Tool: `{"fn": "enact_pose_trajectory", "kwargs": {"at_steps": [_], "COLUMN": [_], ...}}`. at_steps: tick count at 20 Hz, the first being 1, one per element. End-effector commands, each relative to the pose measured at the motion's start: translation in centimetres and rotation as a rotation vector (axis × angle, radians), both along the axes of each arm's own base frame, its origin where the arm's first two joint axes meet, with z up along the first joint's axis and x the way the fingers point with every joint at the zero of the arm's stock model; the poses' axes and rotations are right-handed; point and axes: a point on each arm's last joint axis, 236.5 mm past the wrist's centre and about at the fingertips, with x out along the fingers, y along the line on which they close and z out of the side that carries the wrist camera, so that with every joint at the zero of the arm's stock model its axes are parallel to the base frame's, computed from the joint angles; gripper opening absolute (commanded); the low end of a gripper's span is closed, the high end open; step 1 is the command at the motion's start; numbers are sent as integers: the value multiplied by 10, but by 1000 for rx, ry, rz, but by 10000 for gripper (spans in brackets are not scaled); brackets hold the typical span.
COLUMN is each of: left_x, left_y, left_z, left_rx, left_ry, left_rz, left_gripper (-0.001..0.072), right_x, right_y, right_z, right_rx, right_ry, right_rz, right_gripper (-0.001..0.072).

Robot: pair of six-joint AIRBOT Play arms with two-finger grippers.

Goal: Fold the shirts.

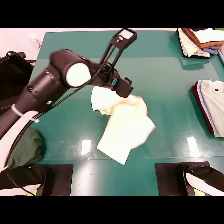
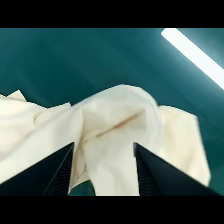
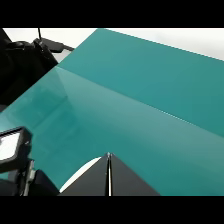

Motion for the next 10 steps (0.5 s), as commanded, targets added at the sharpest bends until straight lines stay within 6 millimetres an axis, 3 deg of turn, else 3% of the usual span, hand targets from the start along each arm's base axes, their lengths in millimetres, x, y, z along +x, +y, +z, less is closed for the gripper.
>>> {"fn": "enact_pose_trajectory", "kwargs": {"at_steps": [1,3,5,7,10], "left_x": [38,78,108,116,112], "left_y": [33,97,151,178,186], "left_z": [-20,-34,-63,-106,-175], "left_rx": [-3,16,-48,-109,-125], "left_ry": [88,153,280,430,587], "left_rz": [101,260,417,505,569], "left_gripper": [447,447,447,447,451], "right_x": [-1,-2,-2,-2,-1], "right_y": [2,2,2,2,2], "right_z": [-3,-3,-3,-3,-3], "right_rx": [-14,-14,-14,-14,-14], "right_ry": [19,19,19,19,19], "right_rz": [14,14,14,14,14], "right_gripper": [17,17,17,17,17]}}
